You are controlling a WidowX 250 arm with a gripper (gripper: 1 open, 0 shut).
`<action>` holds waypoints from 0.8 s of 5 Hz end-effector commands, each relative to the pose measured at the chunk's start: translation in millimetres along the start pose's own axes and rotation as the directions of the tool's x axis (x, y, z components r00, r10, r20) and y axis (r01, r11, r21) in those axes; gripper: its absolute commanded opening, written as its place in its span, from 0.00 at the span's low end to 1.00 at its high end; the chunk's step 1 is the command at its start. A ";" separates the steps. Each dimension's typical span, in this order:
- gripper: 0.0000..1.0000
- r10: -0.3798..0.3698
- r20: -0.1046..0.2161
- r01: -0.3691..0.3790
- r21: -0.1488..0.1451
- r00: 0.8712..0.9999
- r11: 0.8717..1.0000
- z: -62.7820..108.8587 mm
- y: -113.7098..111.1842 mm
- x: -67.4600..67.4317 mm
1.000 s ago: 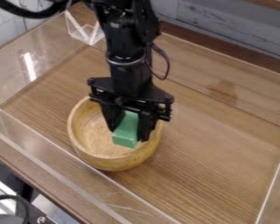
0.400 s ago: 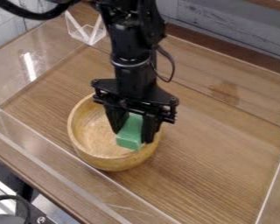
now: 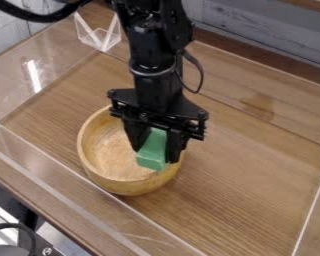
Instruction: Remove the green block from inside the brown bowl and put it on the table
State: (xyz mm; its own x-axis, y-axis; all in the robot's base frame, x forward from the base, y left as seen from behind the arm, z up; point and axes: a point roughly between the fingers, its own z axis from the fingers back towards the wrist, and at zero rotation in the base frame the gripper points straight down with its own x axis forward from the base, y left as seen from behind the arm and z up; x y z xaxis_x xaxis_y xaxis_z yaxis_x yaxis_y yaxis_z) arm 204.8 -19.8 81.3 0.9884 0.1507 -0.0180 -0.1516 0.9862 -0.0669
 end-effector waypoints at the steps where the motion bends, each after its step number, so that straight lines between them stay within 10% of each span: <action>1: 0.00 -0.017 0.048 0.018 -0.007 0.999 1.000 12.1 -5.9 5.8; 4: 0.00 -0.042 0.047 0.043 -0.016 0.998 0.999 10.9 -21.3 2.6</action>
State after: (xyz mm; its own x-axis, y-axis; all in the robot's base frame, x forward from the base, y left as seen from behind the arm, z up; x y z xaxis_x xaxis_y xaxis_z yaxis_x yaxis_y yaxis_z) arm 202.2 -37.1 81.3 0.9940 0.1072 -0.0225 -0.1085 0.9918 -0.0671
